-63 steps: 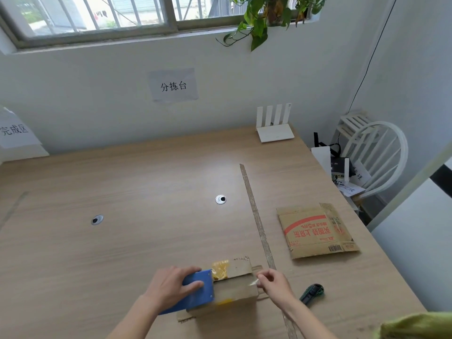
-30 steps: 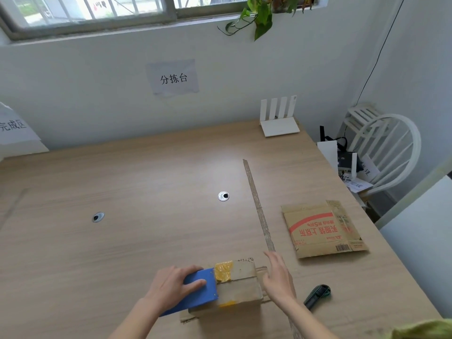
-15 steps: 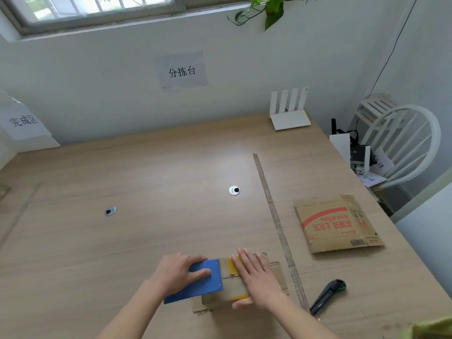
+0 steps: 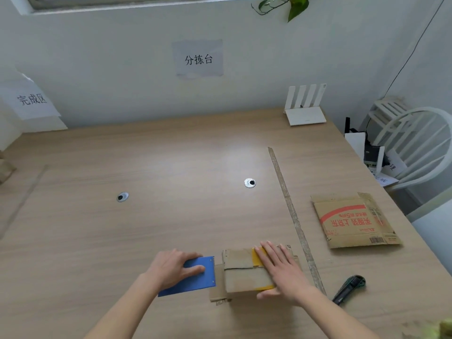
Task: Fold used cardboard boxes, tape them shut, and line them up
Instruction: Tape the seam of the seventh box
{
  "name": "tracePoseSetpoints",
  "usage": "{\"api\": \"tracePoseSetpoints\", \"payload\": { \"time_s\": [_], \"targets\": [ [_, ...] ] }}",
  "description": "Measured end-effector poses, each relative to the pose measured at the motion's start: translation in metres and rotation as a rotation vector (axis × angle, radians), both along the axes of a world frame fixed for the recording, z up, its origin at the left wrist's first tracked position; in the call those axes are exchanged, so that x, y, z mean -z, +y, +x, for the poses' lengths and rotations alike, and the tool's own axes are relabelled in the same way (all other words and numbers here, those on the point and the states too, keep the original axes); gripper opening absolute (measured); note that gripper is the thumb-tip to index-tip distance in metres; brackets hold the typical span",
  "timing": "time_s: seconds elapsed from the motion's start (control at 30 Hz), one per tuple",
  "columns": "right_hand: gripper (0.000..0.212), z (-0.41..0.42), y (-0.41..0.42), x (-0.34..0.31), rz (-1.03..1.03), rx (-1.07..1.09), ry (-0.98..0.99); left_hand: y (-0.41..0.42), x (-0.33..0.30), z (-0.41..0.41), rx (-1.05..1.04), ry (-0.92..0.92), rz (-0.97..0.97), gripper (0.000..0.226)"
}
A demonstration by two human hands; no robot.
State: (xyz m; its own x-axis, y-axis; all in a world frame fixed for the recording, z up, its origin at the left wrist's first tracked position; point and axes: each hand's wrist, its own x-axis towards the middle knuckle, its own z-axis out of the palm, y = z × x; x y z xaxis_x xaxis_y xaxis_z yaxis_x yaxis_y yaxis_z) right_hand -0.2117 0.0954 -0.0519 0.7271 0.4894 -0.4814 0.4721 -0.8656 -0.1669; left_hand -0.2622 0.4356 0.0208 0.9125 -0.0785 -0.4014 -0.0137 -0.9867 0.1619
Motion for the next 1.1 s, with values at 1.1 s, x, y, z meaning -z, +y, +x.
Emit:
{"api": "tracePoseSetpoints", "payload": {
  "time_s": [1.1],
  "targets": [
    [0.086, -0.017, 0.008, -0.003, 0.049, 0.013, -0.174, 0.023, 0.133, -0.081, -0.123, -0.393, 0.082, 0.056]
  ]
}}
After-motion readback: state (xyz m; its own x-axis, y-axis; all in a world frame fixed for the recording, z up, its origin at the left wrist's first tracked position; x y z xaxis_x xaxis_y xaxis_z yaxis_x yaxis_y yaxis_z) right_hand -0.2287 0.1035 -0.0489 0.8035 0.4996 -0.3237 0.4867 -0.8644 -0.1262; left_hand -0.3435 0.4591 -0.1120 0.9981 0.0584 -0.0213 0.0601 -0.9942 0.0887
